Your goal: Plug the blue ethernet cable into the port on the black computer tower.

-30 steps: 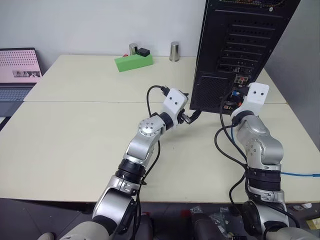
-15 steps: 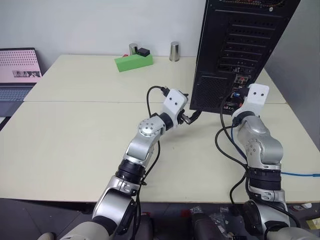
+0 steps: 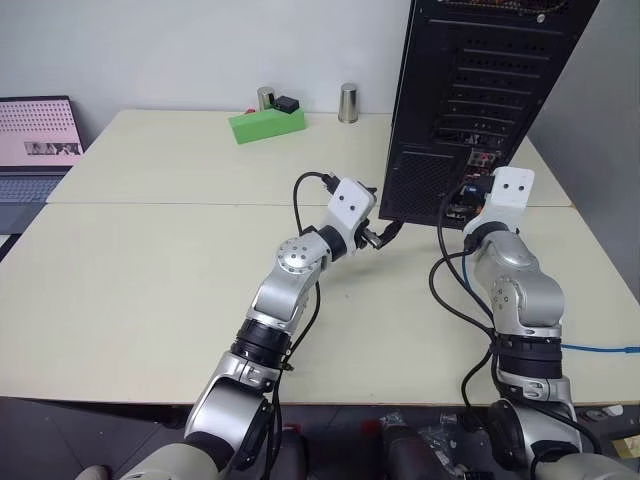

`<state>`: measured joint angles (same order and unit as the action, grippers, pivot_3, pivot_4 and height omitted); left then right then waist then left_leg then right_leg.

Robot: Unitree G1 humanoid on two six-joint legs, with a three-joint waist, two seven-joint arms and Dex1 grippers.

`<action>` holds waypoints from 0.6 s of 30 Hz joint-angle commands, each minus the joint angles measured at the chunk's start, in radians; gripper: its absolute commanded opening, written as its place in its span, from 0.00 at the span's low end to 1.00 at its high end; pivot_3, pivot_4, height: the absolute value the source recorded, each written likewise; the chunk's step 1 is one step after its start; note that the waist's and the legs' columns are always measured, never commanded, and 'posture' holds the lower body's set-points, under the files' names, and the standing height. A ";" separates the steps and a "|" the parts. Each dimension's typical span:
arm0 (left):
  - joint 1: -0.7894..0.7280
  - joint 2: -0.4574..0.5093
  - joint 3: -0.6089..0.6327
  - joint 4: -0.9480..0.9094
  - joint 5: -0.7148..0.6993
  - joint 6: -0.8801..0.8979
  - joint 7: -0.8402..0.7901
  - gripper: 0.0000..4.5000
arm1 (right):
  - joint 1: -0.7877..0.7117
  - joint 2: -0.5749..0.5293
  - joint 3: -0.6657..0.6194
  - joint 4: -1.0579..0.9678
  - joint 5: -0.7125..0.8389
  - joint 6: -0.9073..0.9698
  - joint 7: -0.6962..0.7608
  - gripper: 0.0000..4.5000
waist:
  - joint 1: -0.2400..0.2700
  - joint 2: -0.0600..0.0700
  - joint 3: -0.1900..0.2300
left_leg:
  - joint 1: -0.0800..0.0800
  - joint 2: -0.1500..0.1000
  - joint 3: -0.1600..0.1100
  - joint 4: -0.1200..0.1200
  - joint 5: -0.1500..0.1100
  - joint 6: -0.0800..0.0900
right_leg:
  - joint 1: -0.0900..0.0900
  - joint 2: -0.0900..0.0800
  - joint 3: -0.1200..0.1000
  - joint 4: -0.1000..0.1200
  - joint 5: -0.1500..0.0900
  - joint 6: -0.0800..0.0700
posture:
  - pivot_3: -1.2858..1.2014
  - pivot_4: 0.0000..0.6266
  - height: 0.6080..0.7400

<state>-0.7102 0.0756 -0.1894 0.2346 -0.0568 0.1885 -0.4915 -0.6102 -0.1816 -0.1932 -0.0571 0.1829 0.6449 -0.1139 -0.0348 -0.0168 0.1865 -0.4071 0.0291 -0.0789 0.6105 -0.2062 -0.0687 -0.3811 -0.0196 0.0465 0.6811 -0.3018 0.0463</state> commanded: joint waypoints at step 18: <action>0.003 -0.025 -0.010 -0.014 0.012 -0.039 0.008 0.92 | -0.066 -0.062 0.003 -0.035 -0.019 0.027 0.043 0.00 | 0.000 0.000 0.000 | -0.002 0.000 0.000 0.000 0.000 0.000 | -0.003 0.000 0.000 0.000 0.000 0.000 | 0.52 0.24 1.00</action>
<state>-0.7054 0.0618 -0.1912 0.2384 -0.0497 0.1711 -0.4893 -0.6374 -0.2258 -0.1866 -0.0492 0.1754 0.6853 -0.0764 -0.0349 -0.0168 0.1866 -0.4100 0.0291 -0.0787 0.6105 -0.2061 -0.0688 -0.3843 -0.0196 0.0466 0.6812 -0.3017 0.0463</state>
